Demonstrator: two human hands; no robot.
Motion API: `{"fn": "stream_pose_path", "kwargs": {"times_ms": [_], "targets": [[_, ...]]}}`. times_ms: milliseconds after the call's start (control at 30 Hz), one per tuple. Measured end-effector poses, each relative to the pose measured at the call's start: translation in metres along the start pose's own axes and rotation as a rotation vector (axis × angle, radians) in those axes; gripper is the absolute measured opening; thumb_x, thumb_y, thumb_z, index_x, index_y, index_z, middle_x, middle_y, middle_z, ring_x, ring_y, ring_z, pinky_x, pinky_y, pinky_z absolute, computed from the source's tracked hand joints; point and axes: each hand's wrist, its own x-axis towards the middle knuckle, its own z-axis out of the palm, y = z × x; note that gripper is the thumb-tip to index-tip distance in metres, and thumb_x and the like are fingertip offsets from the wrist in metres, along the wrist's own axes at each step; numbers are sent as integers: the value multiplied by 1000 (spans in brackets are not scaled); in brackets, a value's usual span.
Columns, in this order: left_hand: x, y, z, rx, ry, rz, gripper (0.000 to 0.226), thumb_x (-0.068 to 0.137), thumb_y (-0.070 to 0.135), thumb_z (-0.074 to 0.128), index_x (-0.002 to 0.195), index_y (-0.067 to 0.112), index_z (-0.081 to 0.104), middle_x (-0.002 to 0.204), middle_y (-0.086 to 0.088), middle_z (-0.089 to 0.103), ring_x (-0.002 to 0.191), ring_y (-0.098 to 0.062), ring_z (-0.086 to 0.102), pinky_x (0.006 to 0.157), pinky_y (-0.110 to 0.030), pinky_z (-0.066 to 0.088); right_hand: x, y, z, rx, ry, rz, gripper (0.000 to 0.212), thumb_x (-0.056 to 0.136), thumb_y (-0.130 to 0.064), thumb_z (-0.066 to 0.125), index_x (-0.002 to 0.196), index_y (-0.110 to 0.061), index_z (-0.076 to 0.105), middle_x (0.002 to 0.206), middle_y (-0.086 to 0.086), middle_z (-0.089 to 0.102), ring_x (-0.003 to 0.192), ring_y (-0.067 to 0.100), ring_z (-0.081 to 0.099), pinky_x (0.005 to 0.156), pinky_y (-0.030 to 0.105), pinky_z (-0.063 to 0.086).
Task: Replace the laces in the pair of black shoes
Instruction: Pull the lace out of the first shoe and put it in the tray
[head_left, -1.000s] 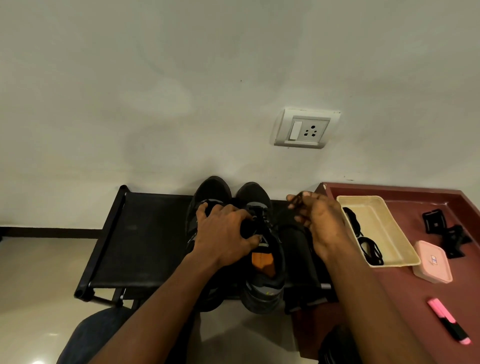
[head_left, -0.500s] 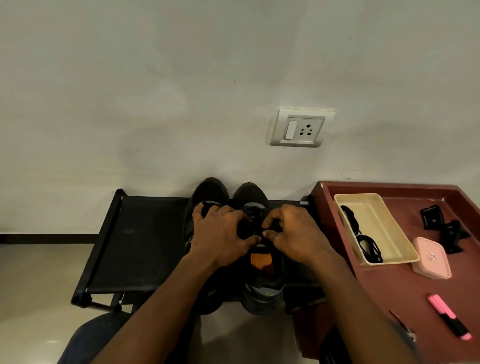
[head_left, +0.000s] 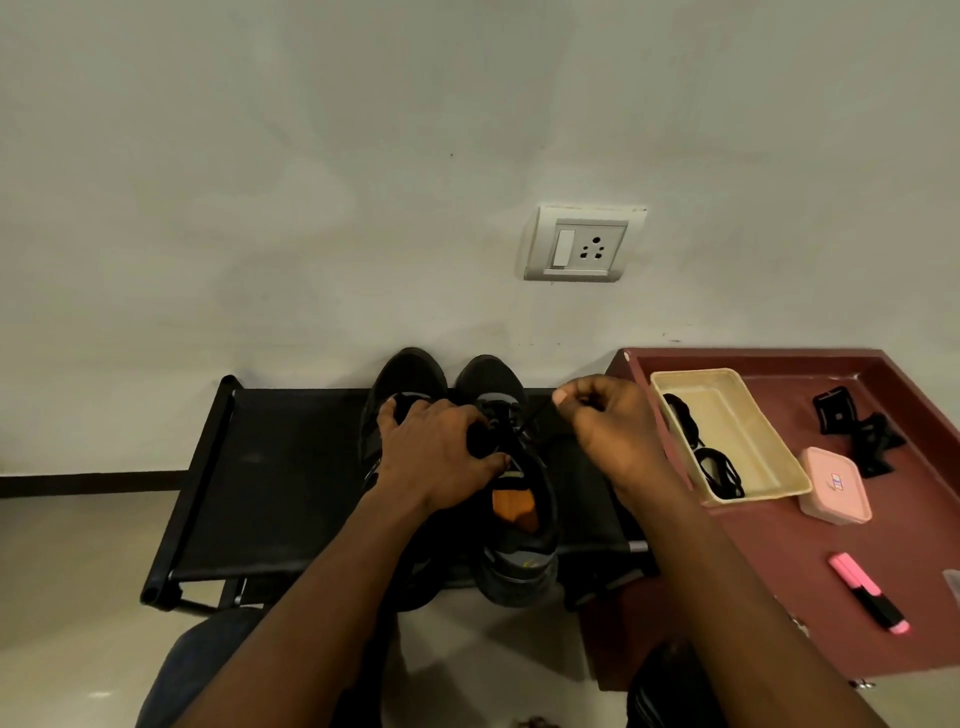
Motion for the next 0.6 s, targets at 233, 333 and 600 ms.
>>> {"fn": "stream_pose_path", "kwargs": {"times_ms": [233, 333, 600], "targets": [[0, 0, -1, -2, 0, -6, 54, 85, 76, 55, 126, 42, 61, 129, 9, 61, 134, -20, 48, 123, -63, 9, 1, -9, -17, 822, 45, 89, 13, 107, -14, 53, 96, -13, 60, 71, 5, 69, 73, 23, 72, 76, 33, 59], [1, 1, -1, 4, -11, -7, 53, 85, 75, 55, 127, 42, 60, 131, 10, 62, 135, -20, 48, 123, -64, 9, 5, -5, -21, 654, 96, 113, 15, 104, -9, 57, 90, -15, 61, 59, -1, 52, 56, 16, 51, 57, 26, 50], [1, 16, 6, 14, 73, 92, 41, 84, 53, 64, 121, 40, 55, 138, 11, 56, 137, -18, 45, 124, -62, -5, 5, 3, -28, -580, 123, -92, 10, 98, -16, 58, 92, -23, 57, 81, -5, 60, 68, 5, 49, 57, 27, 33]]}}
